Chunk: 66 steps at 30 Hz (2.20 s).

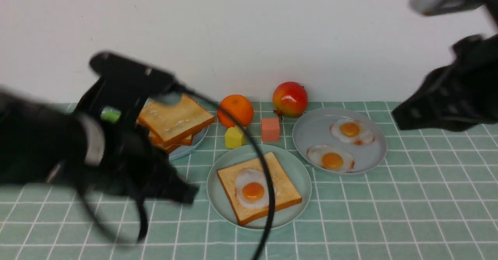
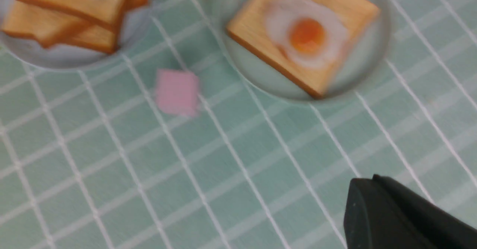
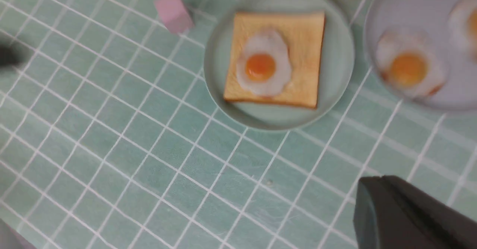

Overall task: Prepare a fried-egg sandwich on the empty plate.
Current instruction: Use the left arm to grab a slice of bread

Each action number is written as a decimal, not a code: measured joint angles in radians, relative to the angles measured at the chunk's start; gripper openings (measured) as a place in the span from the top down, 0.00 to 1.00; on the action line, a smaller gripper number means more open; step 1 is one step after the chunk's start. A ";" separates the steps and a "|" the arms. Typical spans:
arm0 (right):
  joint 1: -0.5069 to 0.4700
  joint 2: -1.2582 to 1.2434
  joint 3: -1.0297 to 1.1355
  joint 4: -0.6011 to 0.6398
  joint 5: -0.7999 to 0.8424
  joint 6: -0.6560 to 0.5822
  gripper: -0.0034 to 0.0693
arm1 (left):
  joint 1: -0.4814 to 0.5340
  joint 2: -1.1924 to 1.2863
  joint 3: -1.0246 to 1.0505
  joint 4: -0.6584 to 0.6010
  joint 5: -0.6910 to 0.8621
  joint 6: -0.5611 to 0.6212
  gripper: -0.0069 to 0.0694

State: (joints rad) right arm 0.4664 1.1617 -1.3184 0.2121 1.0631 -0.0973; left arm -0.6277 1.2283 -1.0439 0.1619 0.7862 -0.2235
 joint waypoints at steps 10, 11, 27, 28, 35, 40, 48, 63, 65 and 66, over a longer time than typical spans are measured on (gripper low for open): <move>0.206 -0.209 0.000 -0.152 0.026 0.070 0.95 | 0.285 0.458 -0.319 -0.212 0.007 0.369 0.92; 0.206 -0.209 0.000 -0.153 0.027 0.070 0.95 | 0.286 0.458 -0.324 -0.212 0.005 0.373 0.92; 0.210 -0.211 0.101 -0.175 0.039 0.082 0.94 | 0.288 0.744 -0.419 0.106 -0.160 0.379 0.36; 0.210 -0.209 0.102 -0.175 0.037 0.090 0.94 | 0.288 0.762 -0.419 0.127 -0.191 0.378 0.35; 0.210 -0.209 0.103 -0.178 0.023 0.097 0.93 | 0.288 0.808 -0.419 0.223 -0.262 0.378 0.34; 0.210 -0.209 0.103 -0.178 0.023 0.097 0.93 | 0.288 0.827 -0.421 0.237 -0.268 0.378 0.34; 0.210 -0.209 0.103 -0.178 0.023 0.097 0.92 | 0.288 0.842 -0.427 0.256 -0.264 0.378 0.45; 0.210 -0.215 0.103 -0.169 0.022 0.097 0.92 | 0.288 0.772 -0.428 0.259 -0.227 0.379 0.67; 0.210 -0.224 0.103 -0.169 0.022 0.097 0.92 | 0.287 0.734 -0.426 0.255 -0.213 0.379 0.70; 0.210 -0.226 0.103 -0.169 0.022 0.097 0.92 | 0.286 0.730 -0.426 0.255 -0.213 0.379 0.70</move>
State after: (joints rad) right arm 0.6765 0.9361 -1.2156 0.0427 1.0853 0.0000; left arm -0.3417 1.9585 -1.4694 0.4167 0.5731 0.1559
